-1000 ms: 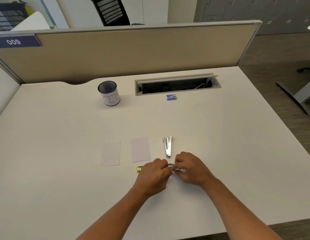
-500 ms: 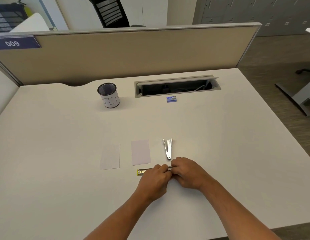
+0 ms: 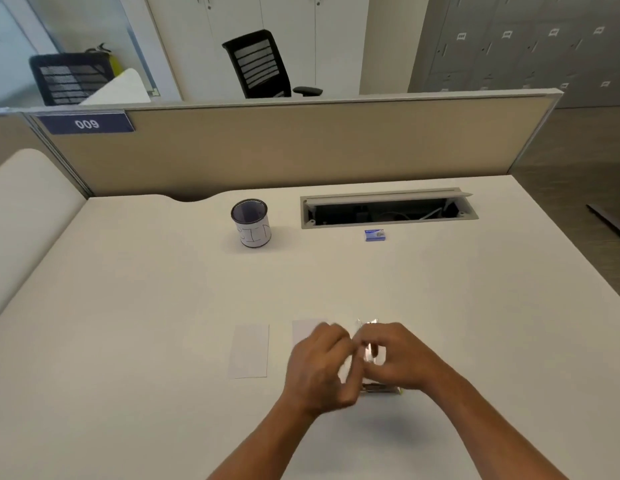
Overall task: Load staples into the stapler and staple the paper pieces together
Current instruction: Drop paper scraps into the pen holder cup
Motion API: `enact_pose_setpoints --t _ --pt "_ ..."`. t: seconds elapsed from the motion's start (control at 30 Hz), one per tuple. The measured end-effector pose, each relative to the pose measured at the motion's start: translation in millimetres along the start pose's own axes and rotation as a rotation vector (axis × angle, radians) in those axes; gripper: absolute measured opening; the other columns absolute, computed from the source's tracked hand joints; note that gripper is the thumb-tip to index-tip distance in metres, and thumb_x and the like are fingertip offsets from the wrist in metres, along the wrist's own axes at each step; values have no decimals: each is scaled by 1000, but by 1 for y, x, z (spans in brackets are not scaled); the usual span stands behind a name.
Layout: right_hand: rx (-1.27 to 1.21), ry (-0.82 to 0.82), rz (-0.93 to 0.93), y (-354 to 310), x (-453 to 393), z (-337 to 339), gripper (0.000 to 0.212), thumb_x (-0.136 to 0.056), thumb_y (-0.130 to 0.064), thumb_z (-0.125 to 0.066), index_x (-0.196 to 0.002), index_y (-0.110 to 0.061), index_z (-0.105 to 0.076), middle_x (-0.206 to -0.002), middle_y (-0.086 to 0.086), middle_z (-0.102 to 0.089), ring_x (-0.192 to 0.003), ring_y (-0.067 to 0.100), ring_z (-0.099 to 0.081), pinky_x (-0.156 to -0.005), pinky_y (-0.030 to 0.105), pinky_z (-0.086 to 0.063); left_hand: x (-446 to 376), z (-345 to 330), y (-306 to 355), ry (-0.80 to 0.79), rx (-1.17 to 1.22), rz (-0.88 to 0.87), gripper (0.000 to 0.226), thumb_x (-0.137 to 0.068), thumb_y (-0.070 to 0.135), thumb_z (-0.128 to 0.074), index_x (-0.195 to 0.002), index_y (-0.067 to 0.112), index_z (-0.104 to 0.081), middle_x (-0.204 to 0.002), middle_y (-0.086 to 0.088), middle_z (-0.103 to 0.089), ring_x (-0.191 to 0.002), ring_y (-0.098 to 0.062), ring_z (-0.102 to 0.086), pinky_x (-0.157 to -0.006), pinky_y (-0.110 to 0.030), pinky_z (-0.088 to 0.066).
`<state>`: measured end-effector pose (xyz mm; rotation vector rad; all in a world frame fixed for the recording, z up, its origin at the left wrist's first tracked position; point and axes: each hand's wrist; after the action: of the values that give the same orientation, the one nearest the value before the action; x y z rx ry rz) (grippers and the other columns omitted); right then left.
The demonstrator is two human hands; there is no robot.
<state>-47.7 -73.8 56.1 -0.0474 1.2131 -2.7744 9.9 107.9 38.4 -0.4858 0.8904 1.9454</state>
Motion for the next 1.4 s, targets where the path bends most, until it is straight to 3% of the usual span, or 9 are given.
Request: enact_pose_setpoints --t 0.13,0.23,0.37,0.57,0.8,0.97,1.1,1.23,1.4 --pt "-110 26 -68 -14 -66 14 3 -78 -20 -72 -80 -20 -74 -75 -10 -75 -70 9 -71 -69 31 -60 -41 17 -56 78 -97 222 21 -90 23 -61 -104 11 -69 -108 -4 -66 -99 -23 -60 -83 -35 -52" --pt "-159 95 -96 -24 -125 17 3 -80 -15 -75 -81 -18 -74 -77 -5 -76 -72 12 -72 -71 33 -61 -69 27 -107 -57 -260 440 59 -87 28 -63 -140 6 -53 -145 -12 -54 -132 -30 -51 -106 -40 -45" --pt "-181 233 -152 -33 -201 15 7 -82 -10 -77 -87 -14 -75 -78 -3 -76 -69 5 -71 -70 24 -59 -95 41 -164 -187 -389 600 85 -85 35 -63 -157 7 -27 -165 -10 -25 -148 -29 -31 -108 -44 -41" --pt "-194 497 -287 -36 -276 7 13 -83 -3 -73 -88 -12 -82 -87 -1 -79 -75 6 -67 -65 6 -44 -114 48 -210 -370 -431 665 95 -82 36 -57 -161 13 -9 -169 -3 -10 -153 -23 -17 -111 -46 -34" --pt "-143 496 -287 -49 -319 -13 19 -90 -5 -66 -98 -10 -82 -101 6 -79 -96 18 -72 -89 29 -57 -114 44 -232 -576 -482 641 91 -87 40 -51 -162 16 -4 -170 -1 -1 -155 -21 -9 -114 -49 -28" --pt "-145 429 -307 -53 -334 -27 23 -90 -1 -63 -104 -6 -80 -110 10 -77 -104 24 -71 -89 27 -54 -113 39 -233 -564 -502 632 85 -92 41 -46 -162 15 -5 -170 -2 0 -156 -23 -4 -117 -50 -26" --pt "-140 380 -304 -53 -338 -33 18 -86 1 -62 -95 0 -77 -96 15 -75 -96 32 -69 -79 32 -57 -112 37 -233 -553 -504 626 84 -94 41 -47 -161 15 -5 -170 -3 0 -157 -24 -2 -117 -48 -25" --pt "-141 295 -241 -56 -337 -33 43 -90 -7 -64 -132 -12 -66 -130 10 -68 -118 26 -64 -99 38 -55 -111 36 -234 -546 -511 608 83 -93 41 -48 -161 15 -8 -170 -5 -1 -156 -25 -1 -117 -48 -25" --pt "-103 440 -200 -37 -324 -23 34 -92 -11 -64 -124 -16 -72 -127 4 -69 -104 20 -68 -92 35 -56 -113 34 -232 -492 -547 582 82 -93 42 -50 -160 12 -14 -170 -8 -7 -156 -27 -3 -119 -47 -23"
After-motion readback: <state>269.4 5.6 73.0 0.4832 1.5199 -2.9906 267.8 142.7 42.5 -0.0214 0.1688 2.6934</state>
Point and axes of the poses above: each hand's wrist, its own x-axis away from the middle knuckle, its own z-axis out of the back of the hand, y = z × x
